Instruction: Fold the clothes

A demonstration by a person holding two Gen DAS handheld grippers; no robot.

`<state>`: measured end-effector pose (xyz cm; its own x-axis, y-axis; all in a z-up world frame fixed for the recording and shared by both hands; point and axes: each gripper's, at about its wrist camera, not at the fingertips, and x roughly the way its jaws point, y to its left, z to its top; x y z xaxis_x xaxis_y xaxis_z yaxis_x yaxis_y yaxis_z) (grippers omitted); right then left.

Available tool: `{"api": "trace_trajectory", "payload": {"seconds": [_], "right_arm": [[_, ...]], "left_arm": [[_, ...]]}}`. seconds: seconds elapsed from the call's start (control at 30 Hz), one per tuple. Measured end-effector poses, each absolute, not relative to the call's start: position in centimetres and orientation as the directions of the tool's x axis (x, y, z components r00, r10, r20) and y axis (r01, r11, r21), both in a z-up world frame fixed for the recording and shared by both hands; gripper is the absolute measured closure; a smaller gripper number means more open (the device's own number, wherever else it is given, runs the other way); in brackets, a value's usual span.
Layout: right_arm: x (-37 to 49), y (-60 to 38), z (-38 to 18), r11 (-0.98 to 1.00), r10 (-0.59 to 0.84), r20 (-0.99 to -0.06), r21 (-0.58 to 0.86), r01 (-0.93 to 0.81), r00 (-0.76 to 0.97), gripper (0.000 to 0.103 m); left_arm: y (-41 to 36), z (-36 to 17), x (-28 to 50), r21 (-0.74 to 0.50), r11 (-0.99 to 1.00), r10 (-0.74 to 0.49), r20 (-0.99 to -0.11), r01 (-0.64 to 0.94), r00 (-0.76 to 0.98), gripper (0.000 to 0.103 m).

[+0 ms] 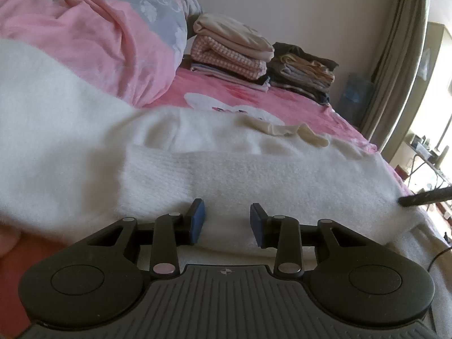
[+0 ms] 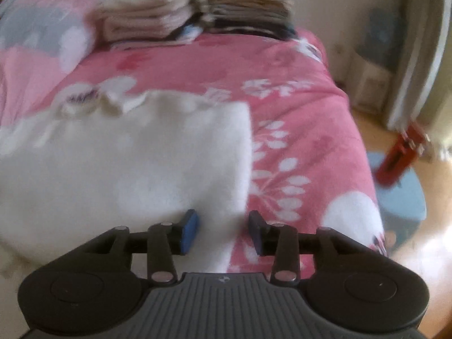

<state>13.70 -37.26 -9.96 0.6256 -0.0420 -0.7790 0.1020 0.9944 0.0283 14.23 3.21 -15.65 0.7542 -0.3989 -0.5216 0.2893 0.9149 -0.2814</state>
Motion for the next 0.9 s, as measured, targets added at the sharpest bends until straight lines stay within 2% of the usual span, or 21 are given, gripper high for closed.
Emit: {"api": "trace_trajectory", "payload": {"seconds": [0.07, 0.17, 0.2, 0.23, 0.3, 0.4, 0.5, 0.57, 0.67, 0.8, 0.9], "right_arm": [[12.3, -36.0, -8.1, 0.997, 0.019, -0.754, 0.066, 0.047, 0.656, 0.064], [11.5, -33.2, -9.3, 0.999, 0.040, -0.782, 0.013, -0.048, 0.622, 0.064], [11.6, -32.4, -11.0, 0.997, 0.023, -0.806, -0.025, -0.073, 0.592, 0.064], [11.3, -31.7, -12.4, 0.993, 0.002, -0.792, -0.073, -0.097, 0.610, 0.063], [11.0, -31.1, -11.6, 0.991, -0.018, -0.783, -0.094, -0.090, 0.622, 0.063], [10.6, -30.2, -10.1, 0.990, -0.045, -0.773, -0.117, -0.073, 0.633, 0.067], [9.6, -29.4, -9.2, 0.987, -0.002, -0.768, -0.102, -0.120, 0.641, 0.067], [9.5, -28.9, -11.0, 0.982, 0.020, -0.813, -0.094, -0.166, 0.582, 0.066], [9.4, -27.8, -11.8, 0.959, -0.008, -0.811, -0.172, -0.225, 0.585, 0.066], [11.1, -29.3, -8.7, 0.982, 0.023, -0.772, -0.103, -0.161, 0.635, 0.066], [14.1, -31.2, -8.8, 0.994, -0.024, -0.733, -0.087, -0.059, 0.680, 0.066]], "left_arm": [[3.2, -15.6, 14.3, -0.279, 0.913, -0.403, -0.522, 0.296, 0.751, 0.063], [2.8, -15.5, 14.2, -0.258, 0.917, -0.398, -0.526, 0.305, 0.752, 0.061], [2.6, -15.5, 14.1, -0.246, 0.920, -0.391, -0.528, 0.306, 0.754, 0.061], [2.4, -15.4, 14.0, -0.231, 0.923, -0.383, -0.531, 0.306, 0.756, 0.061], [2.1, -14.9, 13.5, -0.199, 0.928, -0.371, -0.529, 0.313, 0.763, 0.059], [1.9, -14.0, 12.7, -0.171, 0.920, -0.388, -0.523, 0.353, 0.759, 0.055], [1.4, -14.5, 12.9, -0.109, 0.924, -0.361, -0.567, 0.366, 0.740, 0.039], [1.2, -14.8, 13.0, -0.080, 0.924, -0.347, -0.588, 0.374, 0.731, 0.037], [1.5, -14.1, 12.9, -0.097, 0.923, -0.359, -0.572, 0.373, 0.738, 0.037], [1.6, -12.6, 13.3, -0.089, 0.918, -0.371, -0.532, 0.385, 0.761, 0.033], [1.2, -12.7, 15.4, -0.077, 0.926, -0.348, -0.549, 0.369, 0.759, 0.021]]}}
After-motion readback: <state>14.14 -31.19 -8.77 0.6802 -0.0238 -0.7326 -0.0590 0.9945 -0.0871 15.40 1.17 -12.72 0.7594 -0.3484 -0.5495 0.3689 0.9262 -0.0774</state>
